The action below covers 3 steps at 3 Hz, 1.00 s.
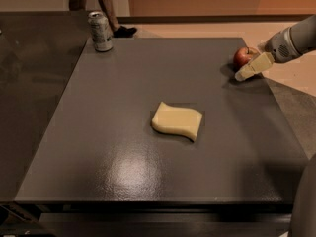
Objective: Move apple near sponge
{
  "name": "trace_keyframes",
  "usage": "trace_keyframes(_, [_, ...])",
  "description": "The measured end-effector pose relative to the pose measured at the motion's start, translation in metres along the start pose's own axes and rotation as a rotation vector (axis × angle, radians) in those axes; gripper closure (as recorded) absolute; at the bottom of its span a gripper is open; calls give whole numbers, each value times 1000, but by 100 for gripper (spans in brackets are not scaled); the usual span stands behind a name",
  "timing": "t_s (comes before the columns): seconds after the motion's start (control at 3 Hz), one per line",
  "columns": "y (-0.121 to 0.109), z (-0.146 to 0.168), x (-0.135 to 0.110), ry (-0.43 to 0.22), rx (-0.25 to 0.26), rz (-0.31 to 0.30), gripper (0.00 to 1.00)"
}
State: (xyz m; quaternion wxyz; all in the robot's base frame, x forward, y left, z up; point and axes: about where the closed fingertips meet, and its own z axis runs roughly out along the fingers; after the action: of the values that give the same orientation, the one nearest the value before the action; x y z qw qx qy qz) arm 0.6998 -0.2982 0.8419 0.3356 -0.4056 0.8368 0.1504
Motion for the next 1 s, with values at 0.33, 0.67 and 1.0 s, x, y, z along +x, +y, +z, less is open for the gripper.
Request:
trace_keyframes(0.33, [5, 2, -9, -28, -24, -8, 17])
trace_keyframes(0.67, [10, -1, -11, -34, -35, -7, 40])
trace_keyframes(1.0, [15, -7, -9, -32, -40, -1, 64])
